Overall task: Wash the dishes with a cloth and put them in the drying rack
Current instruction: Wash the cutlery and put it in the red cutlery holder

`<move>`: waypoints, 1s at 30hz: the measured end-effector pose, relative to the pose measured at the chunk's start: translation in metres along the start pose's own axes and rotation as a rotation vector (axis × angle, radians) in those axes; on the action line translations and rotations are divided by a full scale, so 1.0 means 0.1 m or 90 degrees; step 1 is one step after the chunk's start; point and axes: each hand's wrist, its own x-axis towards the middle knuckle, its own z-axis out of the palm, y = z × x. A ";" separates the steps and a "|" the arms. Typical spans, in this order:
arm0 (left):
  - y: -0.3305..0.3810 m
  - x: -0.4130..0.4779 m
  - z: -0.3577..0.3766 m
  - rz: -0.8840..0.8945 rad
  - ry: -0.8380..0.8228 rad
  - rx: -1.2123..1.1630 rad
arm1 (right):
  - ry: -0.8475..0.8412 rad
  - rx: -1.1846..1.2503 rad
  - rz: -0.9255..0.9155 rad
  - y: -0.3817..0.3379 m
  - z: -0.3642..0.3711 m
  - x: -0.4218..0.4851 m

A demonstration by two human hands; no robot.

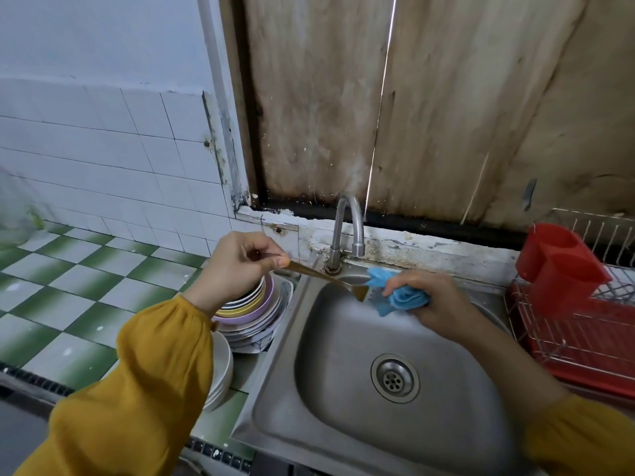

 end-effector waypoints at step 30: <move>0.08 -0.54 1.09 -0.155 0.126 -0.306 | 0.698 0.628 0.367 -0.74 0.51 0.49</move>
